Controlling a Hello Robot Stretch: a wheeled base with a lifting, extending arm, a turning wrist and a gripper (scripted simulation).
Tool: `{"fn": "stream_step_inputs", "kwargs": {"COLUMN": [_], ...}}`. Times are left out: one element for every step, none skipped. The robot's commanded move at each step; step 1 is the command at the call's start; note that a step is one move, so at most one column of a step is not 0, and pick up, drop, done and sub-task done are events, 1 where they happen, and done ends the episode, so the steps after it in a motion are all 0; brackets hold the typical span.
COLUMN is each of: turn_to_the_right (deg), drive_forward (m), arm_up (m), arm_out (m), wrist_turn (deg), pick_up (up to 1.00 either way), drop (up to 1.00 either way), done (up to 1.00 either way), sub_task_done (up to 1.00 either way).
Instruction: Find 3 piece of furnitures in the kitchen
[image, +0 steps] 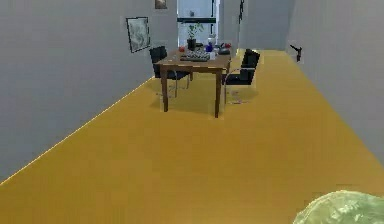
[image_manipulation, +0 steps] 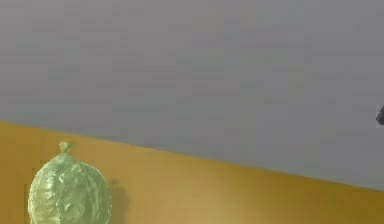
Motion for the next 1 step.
{"fn": "stream_step_inputs", "kwargs": {"turn_to_the_right": [3.0], "drive_forward": [0.0], "arm_up": [0.0], "arm_out": [0.0], "wrist_turn": [0.0], "pick_up": [0.0], "drop": [0.0], "done": [0.0], "sub_task_done": [0.0]}}
